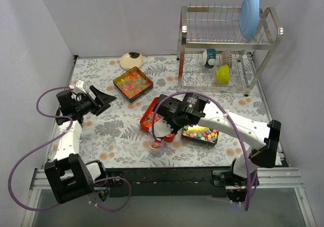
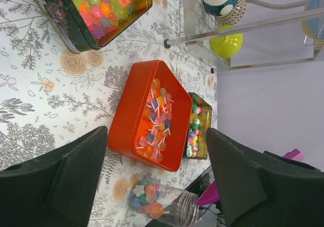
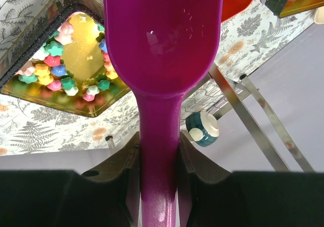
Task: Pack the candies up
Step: Place the fake candies in the packing bottle, then scoop the fake candies from the storage box, then place the fake candies in the packing bottle, then move the storage box to the center of the board.
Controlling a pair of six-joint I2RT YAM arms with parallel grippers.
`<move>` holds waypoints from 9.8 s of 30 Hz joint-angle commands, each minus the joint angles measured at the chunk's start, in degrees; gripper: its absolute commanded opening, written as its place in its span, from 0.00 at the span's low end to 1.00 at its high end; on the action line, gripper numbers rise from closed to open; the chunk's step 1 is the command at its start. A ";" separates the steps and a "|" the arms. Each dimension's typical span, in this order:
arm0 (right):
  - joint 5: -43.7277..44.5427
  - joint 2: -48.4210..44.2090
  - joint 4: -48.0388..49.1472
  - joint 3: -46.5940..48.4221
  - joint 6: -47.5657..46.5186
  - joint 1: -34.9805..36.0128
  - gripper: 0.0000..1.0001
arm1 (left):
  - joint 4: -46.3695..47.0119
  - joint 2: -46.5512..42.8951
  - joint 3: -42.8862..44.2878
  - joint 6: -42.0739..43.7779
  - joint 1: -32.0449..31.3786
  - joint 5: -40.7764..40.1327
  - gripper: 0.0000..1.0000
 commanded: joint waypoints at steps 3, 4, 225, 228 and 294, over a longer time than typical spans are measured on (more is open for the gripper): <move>-4.34 -2.13 3.13 3.37 0.73 -8.30 0.01 | 1.51 -2.75 -3.02 -1.47 -0.39 5.17 0.30; -5.04 -0.91 3.57 3.20 1.35 -9.37 0.01 | 2.12 -2.92 -3.81 -1.47 -0.91 5.71 0.08; 7.77 0.77 -1.00 -2.79 -4.80 -2.36 0.01 | -1.21 11.40 3.21 9.51 -6.63 1.84 0.71; 9.36 1.48 -1.00 -1.20 -5.50 -1.38 0.01 | -1.21 11.66 3.74 9.16 -6.63 1.93 0.71; -8.13 -2.21 12.01 16.91 34.57 -44.27 0.01 | -9.65 49.19 35.71 23.92 -54.43 -7.91 0.00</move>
